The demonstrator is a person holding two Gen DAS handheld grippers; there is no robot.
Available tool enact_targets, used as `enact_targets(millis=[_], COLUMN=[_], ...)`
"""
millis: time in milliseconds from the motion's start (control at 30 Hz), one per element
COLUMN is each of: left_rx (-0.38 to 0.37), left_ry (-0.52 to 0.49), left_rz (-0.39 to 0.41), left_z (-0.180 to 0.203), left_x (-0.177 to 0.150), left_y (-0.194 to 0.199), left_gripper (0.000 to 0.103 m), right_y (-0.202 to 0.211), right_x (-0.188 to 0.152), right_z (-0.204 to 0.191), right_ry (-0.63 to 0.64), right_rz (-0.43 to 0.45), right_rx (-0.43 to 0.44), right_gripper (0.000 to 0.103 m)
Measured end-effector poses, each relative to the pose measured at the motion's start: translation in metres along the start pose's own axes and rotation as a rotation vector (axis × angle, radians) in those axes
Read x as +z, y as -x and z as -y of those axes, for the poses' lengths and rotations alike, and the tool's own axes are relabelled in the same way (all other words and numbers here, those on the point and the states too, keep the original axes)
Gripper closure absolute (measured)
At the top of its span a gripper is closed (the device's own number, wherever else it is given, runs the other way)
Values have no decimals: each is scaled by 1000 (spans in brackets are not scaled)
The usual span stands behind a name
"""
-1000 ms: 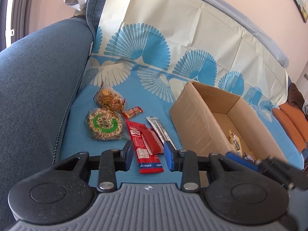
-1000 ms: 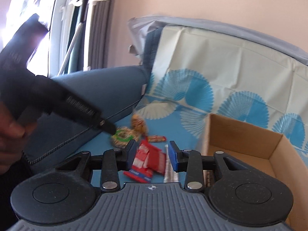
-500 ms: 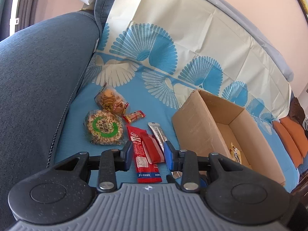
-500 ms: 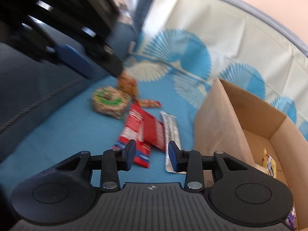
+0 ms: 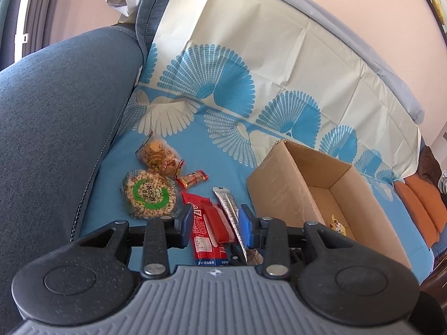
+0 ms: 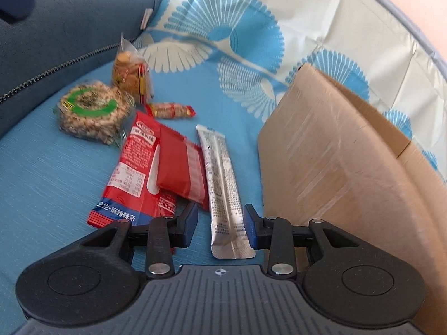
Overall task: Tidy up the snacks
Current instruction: 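Grasp the silver stick pack with the right tool while the left tool reaches the red pack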
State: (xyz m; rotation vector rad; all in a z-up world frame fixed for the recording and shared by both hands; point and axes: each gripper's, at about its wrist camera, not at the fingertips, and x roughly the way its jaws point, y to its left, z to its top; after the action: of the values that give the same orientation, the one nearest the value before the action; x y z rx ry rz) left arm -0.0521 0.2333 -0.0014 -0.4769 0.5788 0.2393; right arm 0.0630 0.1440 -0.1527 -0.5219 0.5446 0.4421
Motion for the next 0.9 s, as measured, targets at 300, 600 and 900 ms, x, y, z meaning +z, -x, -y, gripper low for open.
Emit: enact_targets(millis=[300,600,900], left_rx=[-10,-7,90], left_ry=[-10,10,121], left_rz=[9,16,-39], left_z=[1,-1,-22], left_x=[-1,1,7], left_y=[0,3,-17], left_gripper=[60,60,59], right_y=[-6,19,50], right_x=[0,1,-3], right_z=[19,2,-21], right_ry=[-158,-147,-82], right_rz=[-18,19,17], right_rx=[156,438,411], right_gripper=[85,103,103])
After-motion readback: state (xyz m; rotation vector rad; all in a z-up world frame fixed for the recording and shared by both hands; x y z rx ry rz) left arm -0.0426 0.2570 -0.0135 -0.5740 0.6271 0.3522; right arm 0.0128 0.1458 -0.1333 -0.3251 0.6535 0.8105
